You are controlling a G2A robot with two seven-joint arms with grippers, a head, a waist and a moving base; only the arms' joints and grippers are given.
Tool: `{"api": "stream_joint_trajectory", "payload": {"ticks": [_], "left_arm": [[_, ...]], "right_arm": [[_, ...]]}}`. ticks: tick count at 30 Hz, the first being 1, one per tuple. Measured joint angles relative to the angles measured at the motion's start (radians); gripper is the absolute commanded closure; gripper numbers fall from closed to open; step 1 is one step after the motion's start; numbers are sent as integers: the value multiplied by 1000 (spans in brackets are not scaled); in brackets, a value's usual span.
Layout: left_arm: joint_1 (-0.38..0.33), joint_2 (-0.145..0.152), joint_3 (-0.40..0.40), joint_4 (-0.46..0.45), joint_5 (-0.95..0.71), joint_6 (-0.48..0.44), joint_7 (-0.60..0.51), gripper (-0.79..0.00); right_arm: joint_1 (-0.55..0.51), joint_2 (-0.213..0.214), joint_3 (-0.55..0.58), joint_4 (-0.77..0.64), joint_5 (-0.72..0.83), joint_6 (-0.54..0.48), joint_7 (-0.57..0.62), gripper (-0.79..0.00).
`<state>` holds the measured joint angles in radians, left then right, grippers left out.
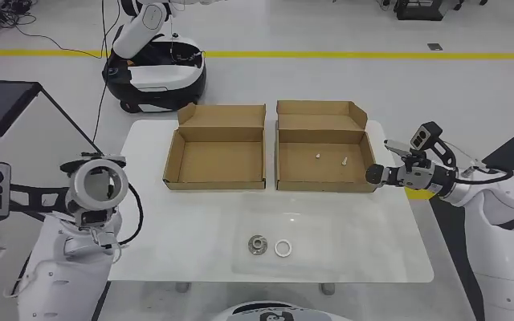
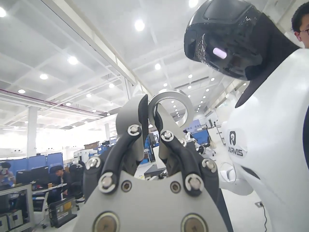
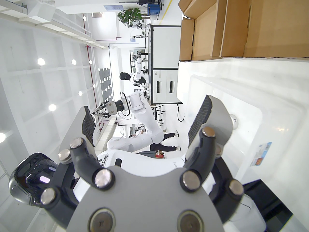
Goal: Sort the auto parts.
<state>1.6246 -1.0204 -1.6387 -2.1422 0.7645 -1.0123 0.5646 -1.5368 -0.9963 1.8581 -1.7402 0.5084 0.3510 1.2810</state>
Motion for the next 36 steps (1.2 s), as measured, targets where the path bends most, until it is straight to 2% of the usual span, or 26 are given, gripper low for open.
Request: {"api": "stream_joint_trajectory", "payload": {"ticks": [10,14,18,34,36], "left_arm": [[30,10,-14,13,67,0,18,0],[42,14,9,6,1,0,54,0],[45,21,14,-3,-51,0,44,0],[45,24,13,-5,-58,1,35,0],[44,21,29,-13,-79,28,15,0]], "right_arm": [[0,0,0,0,0,0,0,-785],[0,0,0,0,0,0,0,-785],[0,0,0,0,0,0,0,-785],[0,0,0,0,0,0,0,-785],[0,0,0,0,0,0,0,-785]]}}
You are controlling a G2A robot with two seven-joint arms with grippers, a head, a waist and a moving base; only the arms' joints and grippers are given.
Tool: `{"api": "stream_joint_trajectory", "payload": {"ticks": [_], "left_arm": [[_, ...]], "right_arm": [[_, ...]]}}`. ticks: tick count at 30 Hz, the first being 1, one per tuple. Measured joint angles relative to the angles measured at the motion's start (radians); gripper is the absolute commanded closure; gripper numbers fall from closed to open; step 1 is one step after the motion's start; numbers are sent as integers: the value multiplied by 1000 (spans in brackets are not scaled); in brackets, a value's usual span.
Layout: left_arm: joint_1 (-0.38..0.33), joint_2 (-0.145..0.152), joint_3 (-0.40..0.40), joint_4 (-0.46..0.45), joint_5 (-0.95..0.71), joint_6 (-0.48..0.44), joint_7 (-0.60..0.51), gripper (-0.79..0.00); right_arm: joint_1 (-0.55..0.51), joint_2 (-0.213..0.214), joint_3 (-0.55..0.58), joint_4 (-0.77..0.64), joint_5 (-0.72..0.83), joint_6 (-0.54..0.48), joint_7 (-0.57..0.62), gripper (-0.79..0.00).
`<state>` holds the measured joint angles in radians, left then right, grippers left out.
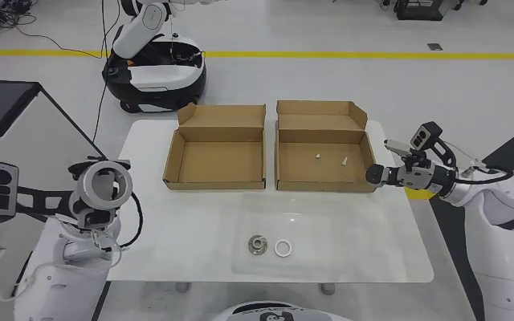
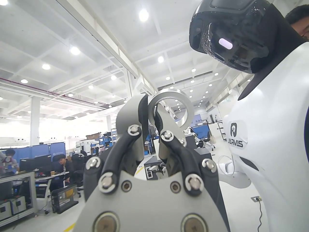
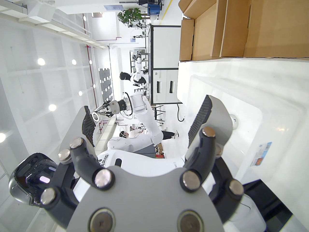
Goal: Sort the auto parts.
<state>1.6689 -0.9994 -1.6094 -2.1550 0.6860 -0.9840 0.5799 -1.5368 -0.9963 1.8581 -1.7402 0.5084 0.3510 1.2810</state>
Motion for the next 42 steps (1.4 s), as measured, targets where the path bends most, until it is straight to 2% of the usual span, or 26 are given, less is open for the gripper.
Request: {"api": "stream_joint_trajectory", "payload": {"ticks": [4,7,11,14,20,25,32,38,42], "left_arm": [[-38,-4,53,-17,-49,92,-93,0],[-99,-5,91,-13,-58,159,-200,0],[-205,-10,152,40,-48,223,-327,0],[-272,-16,197,87,-28,256,-380,0],[-335,-25,264,150,49,309,-488,0],[-393,-29,308,198,103,311,-587,0],[-590,-43,412,335,90,290,-801,0],[-737,-66,516,466,42,299,-906,0],[-793,-80,575,566,76,308,-939,0]], "right_arm": [[0,0,0,0,0,0,0,-785],[0,0,0,0,0,0,0,-785],[0,0,0,0,0,0,0,-785],[0,0,0,0,0,0,0,-785],[0,0,0,0,0,0,0,-785],[0,0,0,0,0,0,0,-785],[0,0,0,0,0,0,0,-785],[0,0,0,0,0,0,0,-785],[0,0,0,0,0,0,0,-785]]}}
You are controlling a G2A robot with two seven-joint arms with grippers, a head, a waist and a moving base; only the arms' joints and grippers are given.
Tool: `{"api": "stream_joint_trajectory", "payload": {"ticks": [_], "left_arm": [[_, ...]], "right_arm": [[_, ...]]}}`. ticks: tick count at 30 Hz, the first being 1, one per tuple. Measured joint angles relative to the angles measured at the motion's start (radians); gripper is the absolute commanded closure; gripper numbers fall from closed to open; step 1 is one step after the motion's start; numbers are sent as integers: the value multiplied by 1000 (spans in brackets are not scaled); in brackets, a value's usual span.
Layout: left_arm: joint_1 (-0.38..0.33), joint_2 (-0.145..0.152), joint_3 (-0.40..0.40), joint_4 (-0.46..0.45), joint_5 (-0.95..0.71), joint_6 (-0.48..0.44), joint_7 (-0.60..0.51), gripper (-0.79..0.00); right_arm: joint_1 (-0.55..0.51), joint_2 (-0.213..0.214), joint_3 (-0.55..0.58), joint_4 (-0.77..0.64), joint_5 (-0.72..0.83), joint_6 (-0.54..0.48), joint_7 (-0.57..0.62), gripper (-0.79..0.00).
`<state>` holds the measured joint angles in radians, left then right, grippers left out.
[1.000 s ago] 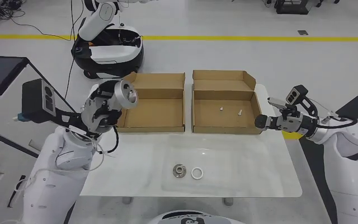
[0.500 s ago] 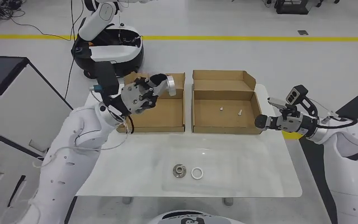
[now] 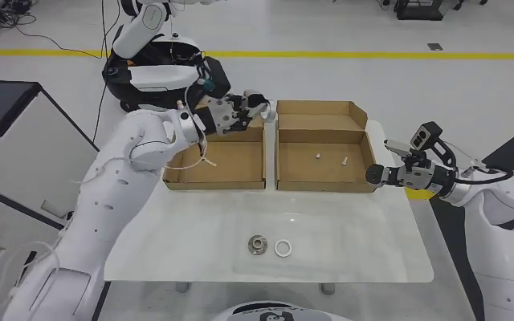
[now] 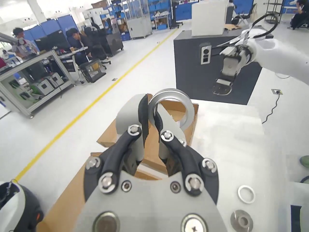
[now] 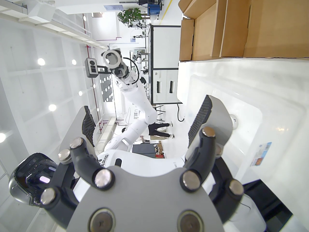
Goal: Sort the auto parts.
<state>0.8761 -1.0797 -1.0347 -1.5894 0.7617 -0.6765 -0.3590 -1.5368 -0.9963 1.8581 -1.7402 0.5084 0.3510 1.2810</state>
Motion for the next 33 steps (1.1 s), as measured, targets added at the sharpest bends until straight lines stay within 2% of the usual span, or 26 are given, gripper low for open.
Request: {"api": "stream_joint_trajectory", "payload": {"ticks": [8,16,26,33], "left_arm": [[-46,-18,75,194,118,-13,-1,0],[-83,-38,148,339,226,-30,-13,0],[-142,-82,256,496,305,-22,-27,0],[-184,-118,322,587,360,-10,3,0]], "right_arm": [[0,0,0,0,0,0,0,-785],[0,0,0,0,0,0,0,-785],[0,0,0,0,0,0,0,-785],[0,0,0,0,0,0,0,-785]]}}
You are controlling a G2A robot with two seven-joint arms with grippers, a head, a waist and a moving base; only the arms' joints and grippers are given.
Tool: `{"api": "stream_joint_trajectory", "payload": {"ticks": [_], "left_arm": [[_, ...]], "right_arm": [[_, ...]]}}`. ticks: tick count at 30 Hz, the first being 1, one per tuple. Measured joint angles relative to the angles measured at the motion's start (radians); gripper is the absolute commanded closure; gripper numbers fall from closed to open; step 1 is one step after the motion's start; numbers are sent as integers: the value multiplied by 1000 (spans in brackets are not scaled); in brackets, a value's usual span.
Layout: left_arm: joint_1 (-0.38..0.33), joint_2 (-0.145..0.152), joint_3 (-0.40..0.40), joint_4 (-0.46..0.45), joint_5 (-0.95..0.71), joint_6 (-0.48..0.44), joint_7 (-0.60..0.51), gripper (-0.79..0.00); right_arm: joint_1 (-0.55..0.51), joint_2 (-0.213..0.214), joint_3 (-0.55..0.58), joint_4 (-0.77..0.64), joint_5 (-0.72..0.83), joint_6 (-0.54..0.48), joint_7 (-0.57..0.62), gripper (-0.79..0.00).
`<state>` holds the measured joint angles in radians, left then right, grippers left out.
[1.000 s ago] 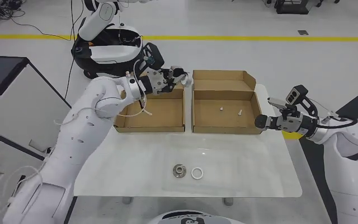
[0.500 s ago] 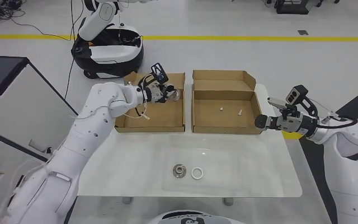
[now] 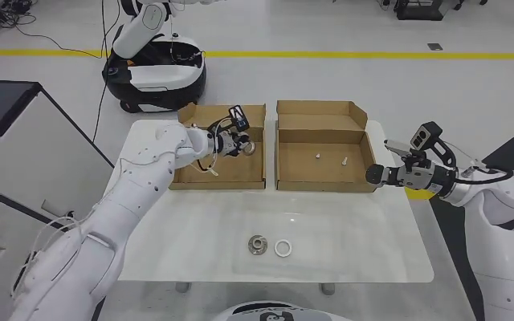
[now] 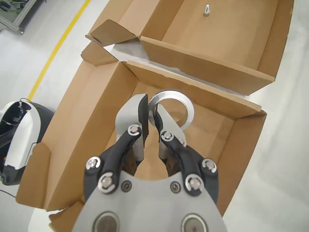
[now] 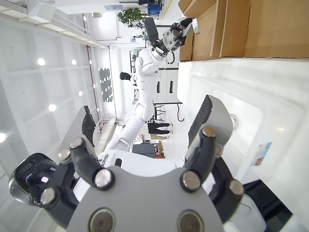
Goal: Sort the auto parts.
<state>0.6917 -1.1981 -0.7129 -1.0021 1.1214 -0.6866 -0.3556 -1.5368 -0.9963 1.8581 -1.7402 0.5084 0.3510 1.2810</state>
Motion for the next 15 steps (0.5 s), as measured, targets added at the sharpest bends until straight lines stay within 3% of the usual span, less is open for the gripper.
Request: {"api": "stream_joint_trajectory", "payload": {"ticks": [15], "left_arm": [[-75,-63,113,165,171,-20,32,0]], "right_arm": [[0,0,0,0,0,0,0,-785]]}}
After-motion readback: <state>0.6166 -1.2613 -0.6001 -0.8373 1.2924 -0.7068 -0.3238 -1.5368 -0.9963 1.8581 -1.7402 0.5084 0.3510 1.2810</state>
